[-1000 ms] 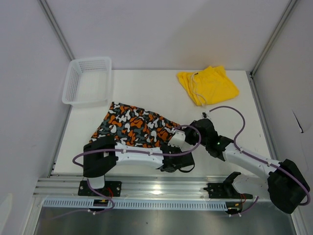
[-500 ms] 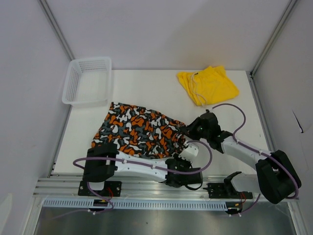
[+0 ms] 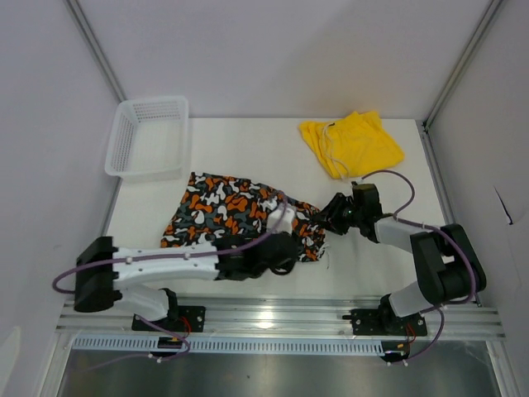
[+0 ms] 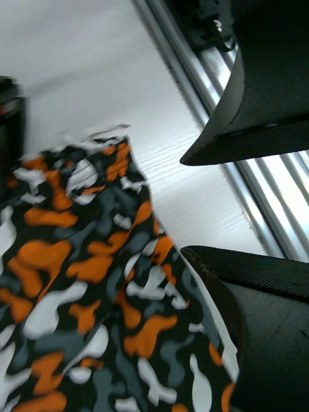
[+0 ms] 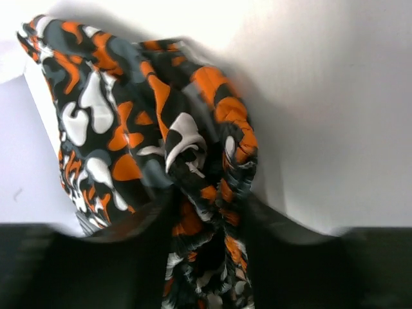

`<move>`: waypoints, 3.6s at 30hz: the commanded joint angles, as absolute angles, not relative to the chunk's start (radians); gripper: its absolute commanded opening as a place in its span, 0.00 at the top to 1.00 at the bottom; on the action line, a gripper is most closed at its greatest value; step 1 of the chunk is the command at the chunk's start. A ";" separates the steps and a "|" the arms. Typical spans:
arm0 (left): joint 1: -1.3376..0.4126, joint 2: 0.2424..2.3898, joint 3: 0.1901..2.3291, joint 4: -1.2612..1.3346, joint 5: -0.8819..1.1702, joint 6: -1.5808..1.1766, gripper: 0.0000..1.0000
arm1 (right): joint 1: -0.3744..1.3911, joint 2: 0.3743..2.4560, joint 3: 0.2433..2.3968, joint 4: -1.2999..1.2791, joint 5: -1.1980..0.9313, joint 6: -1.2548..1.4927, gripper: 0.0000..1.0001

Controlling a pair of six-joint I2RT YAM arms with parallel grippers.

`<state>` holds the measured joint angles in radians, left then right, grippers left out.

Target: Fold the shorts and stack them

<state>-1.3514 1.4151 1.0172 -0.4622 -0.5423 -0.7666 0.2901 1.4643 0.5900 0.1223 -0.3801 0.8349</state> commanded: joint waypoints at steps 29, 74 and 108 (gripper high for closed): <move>-1.081 1.621 1.041 -0.218 -0.213 -0.676 0.43 | 0.258 1.430 0.367 0.493 -0.608 0.752 0.03; -0.310 0.985 0.523 -0.390 0.006 -0.655 0.41 | -0.029 1.523 0.594 0.000 -0.623 0.413 1.00; -0.121 1.129 0.502 -0.178 -0.028 -0.621 1.00 | -0.035 1.517 0.554 0.064 -0.629 0.426 1.00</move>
<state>-0.1303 1.1278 0.4660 -0.2268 -0.0296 -0.6357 -0.0345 1.5295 0.5602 0.0353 -0.6186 0.4355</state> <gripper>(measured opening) 0.022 0.113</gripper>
